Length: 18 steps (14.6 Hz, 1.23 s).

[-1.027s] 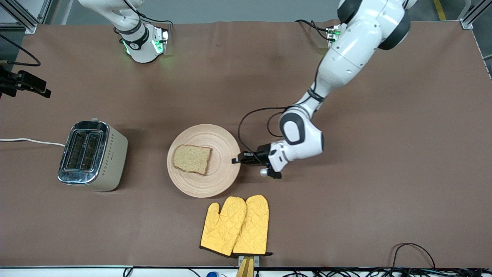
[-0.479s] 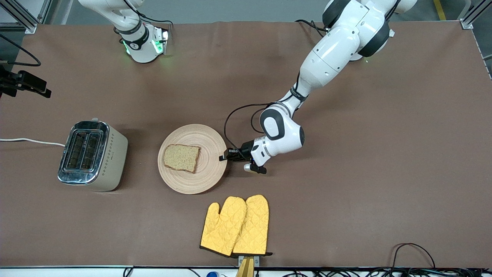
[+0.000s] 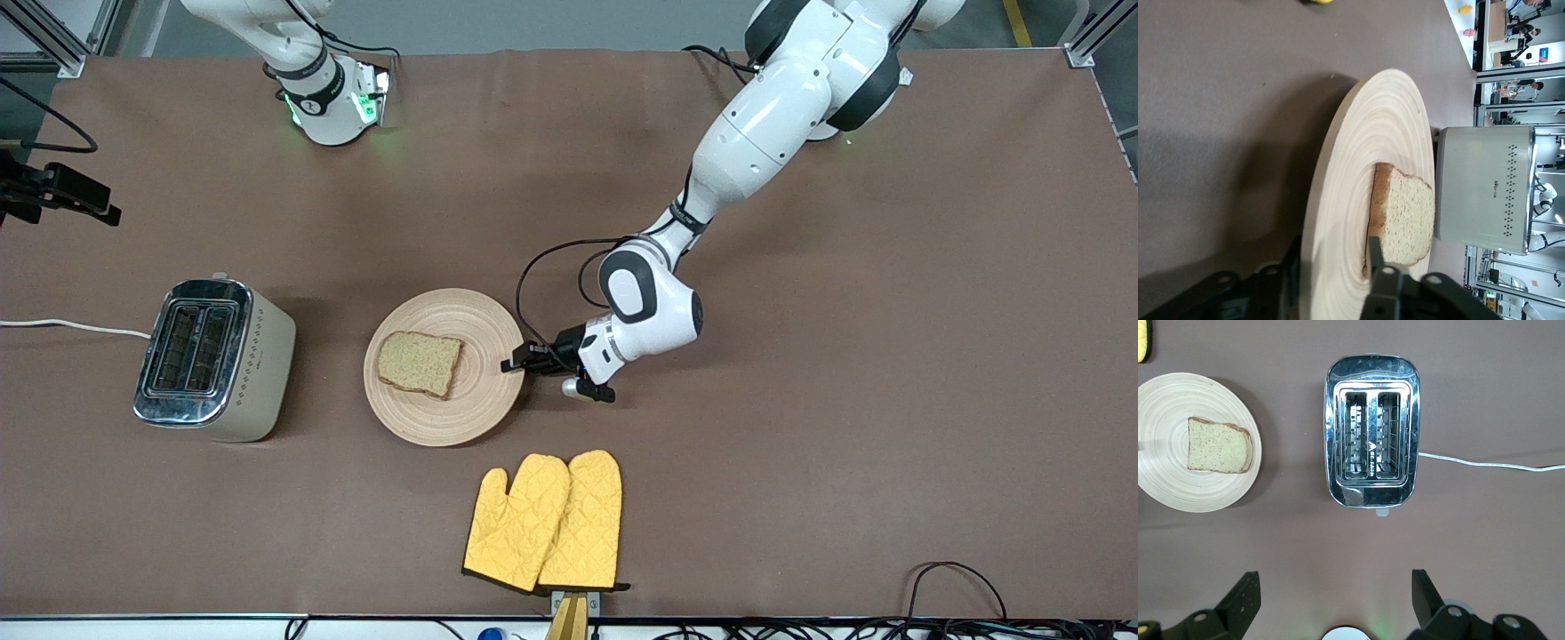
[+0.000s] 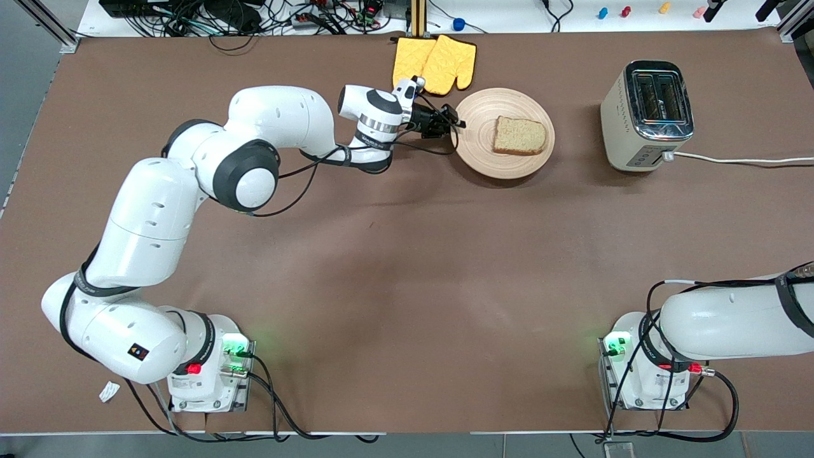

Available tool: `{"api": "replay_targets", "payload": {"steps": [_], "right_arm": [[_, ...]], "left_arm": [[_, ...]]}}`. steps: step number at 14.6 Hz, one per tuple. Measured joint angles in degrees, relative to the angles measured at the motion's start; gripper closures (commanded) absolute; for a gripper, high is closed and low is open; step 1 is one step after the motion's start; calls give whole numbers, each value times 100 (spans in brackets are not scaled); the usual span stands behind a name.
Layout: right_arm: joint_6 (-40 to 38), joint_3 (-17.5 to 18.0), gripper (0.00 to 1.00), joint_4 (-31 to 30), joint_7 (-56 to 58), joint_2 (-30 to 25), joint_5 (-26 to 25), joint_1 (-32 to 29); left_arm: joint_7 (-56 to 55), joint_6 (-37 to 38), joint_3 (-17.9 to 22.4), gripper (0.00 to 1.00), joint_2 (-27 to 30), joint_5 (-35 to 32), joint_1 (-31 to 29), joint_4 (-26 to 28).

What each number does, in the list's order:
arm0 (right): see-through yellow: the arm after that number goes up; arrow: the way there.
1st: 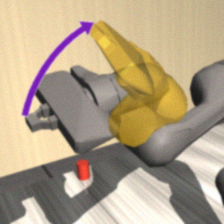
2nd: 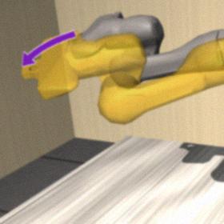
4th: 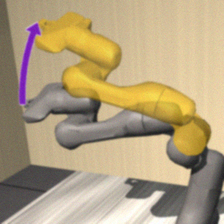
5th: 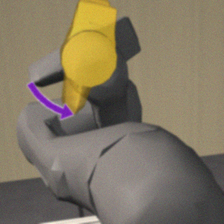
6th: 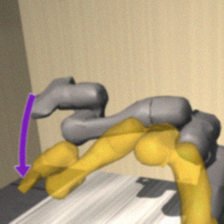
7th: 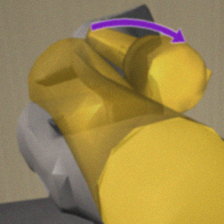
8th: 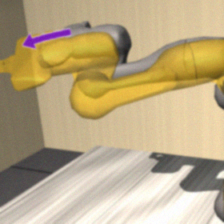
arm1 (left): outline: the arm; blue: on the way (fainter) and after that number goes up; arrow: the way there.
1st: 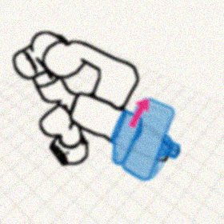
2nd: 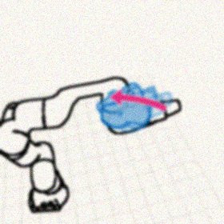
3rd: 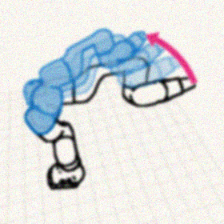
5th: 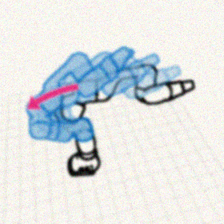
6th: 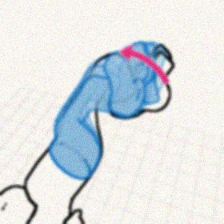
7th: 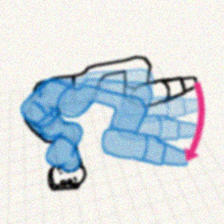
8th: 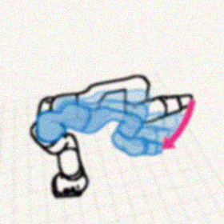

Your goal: Move plate and put bread in toaster

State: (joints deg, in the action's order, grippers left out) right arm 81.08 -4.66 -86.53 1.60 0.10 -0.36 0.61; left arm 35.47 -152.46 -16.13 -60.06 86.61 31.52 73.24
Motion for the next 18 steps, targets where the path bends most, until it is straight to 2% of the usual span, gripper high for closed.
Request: {"api": "replay_targets", "payload": {"steps": [5, 9, 12, 15, 18], "right_arm": [[-21, 15, 0, -28, 0, 3, 24, 1], [195, 33, 0, -317, -54, 26, 296, 57], [705, 66, 0, -702, -775, 47, 358, 523], [1514, 106, 0, -1272, -1635, 61, 358, 1081], [2238, 113, 0, -1711, -2401, 92, 358, 1521]], "left_arm": [[-12, -42, 61, 0, 334, -76, -376, 169], [-327, -17, 64, 0, 1024, -940, -920, 919], [-387, 284, 72, 0, 1529, -1580, -1401, 1561], [-476, 915, 83, 0, 2004, -2686, -2071, 2059], [-1024, 2040, 84, 0, 2527, -4503, -2918, 2157]]}}
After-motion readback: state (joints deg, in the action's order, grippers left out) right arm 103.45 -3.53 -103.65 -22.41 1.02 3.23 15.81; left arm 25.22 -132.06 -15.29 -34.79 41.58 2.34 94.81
